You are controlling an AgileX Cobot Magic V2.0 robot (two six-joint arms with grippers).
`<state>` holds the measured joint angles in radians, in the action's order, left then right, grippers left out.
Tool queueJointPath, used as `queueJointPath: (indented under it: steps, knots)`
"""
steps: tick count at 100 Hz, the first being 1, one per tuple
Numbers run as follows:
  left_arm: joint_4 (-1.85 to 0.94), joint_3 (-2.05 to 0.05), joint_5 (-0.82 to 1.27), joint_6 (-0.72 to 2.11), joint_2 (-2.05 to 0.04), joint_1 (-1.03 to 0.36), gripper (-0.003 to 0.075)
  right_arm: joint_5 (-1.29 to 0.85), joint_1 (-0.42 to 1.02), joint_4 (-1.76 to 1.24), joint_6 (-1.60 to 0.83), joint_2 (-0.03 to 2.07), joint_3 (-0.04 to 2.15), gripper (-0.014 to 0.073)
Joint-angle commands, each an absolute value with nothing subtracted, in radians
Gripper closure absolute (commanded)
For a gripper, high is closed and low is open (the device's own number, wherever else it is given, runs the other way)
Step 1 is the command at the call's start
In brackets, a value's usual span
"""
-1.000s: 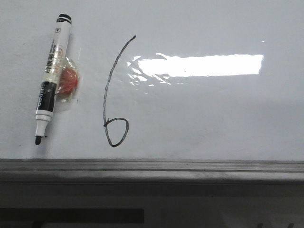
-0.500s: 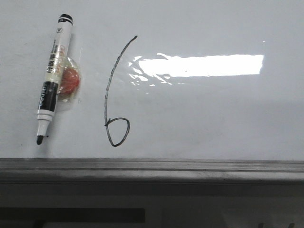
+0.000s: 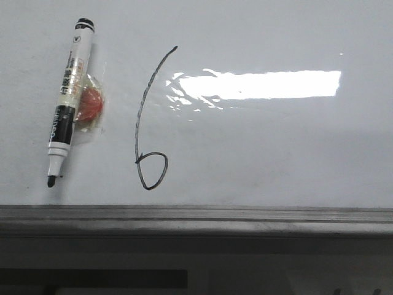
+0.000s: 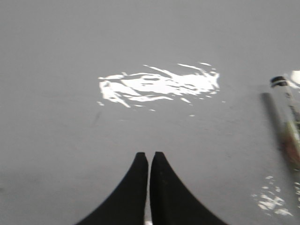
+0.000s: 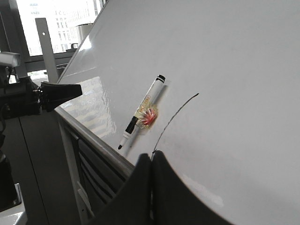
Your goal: Write number 6 on whiteboard
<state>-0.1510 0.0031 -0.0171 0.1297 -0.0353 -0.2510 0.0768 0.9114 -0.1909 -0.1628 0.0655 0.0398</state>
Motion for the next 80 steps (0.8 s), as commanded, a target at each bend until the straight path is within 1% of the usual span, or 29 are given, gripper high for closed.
queueJointPath:
  steps: [1, 19, 30, 54, 80]
  knots:
    - [-0.148, -0.001, -0.099, 0.121, -0.030, -0.178, 0.0739, 0.151, 0.906, -0.181, -0.173, 0.072, 0.066, 0.0657]
    - [-0.148, 0.051, -0.102, 0.099, 0.010, -0.080, 0.0739, 0.151, 0.906, -0.181, -0.173, 0.072, 0.066, 0.0657]
    - [-0.125, 0.049, 0.041, 0.010, 0.038, -0.058, 0.0739, 0.149, 0.906, -0.181, -0.173, 0.072, 0.066, 0.0657]
    - [-0.109, 0.049, 0.300, 0.008, 0.038, -0.021, 0.0739, 0.151, 0.906, -0.181, -0.173, 0.072, 0.066, 0.0657]
    - [-0.102, 0.049, 0.296, 0.008, 0.038, -0.021, 0.0739, 0.151, 0.906, -0.181, -0.173, 0.072, 0.066, 0.0657]
